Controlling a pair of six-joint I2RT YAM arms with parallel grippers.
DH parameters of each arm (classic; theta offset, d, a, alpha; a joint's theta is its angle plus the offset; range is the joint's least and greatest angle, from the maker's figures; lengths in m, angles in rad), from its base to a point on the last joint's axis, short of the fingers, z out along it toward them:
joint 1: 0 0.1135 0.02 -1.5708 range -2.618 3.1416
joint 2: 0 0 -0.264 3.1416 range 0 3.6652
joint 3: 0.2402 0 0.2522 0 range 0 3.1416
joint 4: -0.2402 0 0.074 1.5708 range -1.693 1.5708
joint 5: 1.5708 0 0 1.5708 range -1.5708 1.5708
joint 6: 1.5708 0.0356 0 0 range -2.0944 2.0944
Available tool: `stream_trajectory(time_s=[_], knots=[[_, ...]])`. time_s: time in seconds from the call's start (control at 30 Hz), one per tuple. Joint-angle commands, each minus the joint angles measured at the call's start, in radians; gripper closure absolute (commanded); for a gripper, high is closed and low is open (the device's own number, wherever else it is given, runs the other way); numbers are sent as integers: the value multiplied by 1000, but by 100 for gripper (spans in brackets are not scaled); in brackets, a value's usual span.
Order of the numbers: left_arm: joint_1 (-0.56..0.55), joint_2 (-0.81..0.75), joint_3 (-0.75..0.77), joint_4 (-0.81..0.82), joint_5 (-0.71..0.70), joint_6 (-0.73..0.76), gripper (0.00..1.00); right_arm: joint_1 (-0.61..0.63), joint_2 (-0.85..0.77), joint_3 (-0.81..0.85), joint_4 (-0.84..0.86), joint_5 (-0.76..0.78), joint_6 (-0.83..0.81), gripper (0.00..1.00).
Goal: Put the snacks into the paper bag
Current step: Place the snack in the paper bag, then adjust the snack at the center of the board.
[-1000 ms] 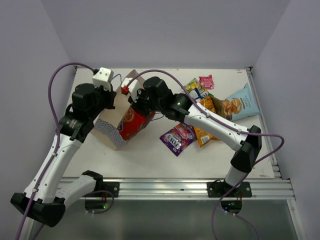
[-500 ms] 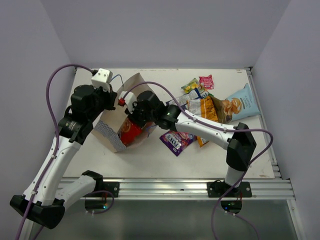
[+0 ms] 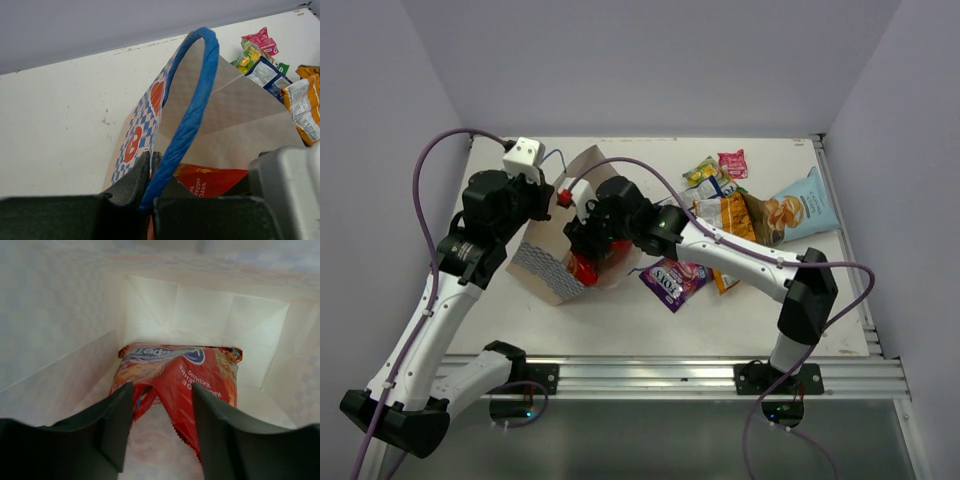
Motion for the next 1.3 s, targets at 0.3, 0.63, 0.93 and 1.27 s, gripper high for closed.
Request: stream_trajectory(time_s=[0.3, 0.63, 0.93, 1.27], knots=[[-3, -23, -17, 52, -27, 11, 100, -2, -335, 59, -139, 231, 5, 3], [-3, -22, -47, 73, -52, 23, 100, -230, -553, -153, -173, 636, 157, 1], [-3, -49, -94, 107, -75, 40, 100, -687, -680, -412, -151, 701, 381, 2], [-3, -91, -120, 122, -82, 43, 100, -1008, -570, -475, -143, 661, 565, 2]])
